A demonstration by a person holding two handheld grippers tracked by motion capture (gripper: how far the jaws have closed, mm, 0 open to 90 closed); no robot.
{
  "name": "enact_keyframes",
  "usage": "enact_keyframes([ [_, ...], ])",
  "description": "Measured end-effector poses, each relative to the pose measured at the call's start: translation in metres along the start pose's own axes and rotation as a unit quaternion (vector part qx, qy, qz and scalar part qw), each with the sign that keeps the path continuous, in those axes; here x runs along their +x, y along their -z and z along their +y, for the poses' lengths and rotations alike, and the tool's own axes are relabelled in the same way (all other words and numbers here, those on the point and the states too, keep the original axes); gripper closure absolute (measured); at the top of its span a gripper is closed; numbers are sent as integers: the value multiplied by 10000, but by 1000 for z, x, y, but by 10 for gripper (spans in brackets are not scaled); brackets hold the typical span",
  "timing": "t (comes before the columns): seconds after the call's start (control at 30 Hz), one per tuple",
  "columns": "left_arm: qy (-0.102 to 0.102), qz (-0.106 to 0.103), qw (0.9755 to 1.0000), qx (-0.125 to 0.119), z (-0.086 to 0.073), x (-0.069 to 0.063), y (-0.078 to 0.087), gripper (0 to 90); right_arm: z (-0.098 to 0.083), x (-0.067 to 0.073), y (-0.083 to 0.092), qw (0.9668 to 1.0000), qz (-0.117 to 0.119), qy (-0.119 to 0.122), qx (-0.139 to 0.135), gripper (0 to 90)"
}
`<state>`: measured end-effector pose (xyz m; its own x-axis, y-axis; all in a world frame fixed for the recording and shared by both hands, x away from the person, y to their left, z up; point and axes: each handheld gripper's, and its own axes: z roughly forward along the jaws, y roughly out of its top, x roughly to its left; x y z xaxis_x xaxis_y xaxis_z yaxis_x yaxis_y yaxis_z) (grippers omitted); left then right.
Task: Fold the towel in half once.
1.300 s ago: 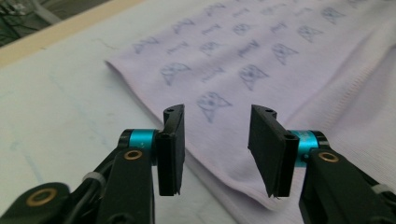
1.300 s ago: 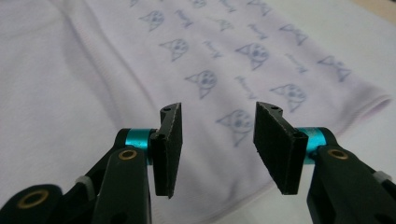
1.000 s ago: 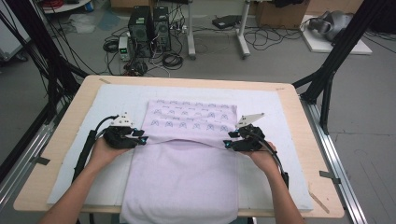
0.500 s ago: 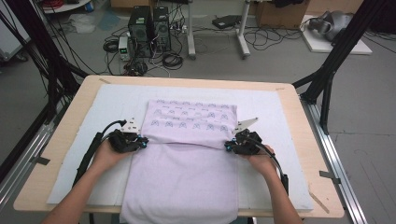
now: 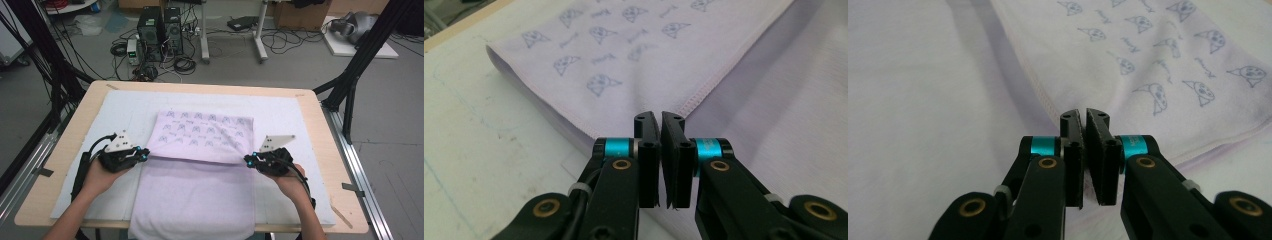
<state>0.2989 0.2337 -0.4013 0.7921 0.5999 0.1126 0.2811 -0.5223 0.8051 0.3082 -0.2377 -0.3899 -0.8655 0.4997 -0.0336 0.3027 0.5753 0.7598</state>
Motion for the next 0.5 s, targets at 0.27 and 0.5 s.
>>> enact_keyframes([
  [0.27, -88, -284, 9995, -104, -28, -54, 48, 845, -19, 59, 39, 9965, 770, 280, -148, 836],
  [0.5, -33, -65, 10000, 67, -23, -42, 40, 591, -14, 45, 28, 9984, 563, 59, -69, 627],
])
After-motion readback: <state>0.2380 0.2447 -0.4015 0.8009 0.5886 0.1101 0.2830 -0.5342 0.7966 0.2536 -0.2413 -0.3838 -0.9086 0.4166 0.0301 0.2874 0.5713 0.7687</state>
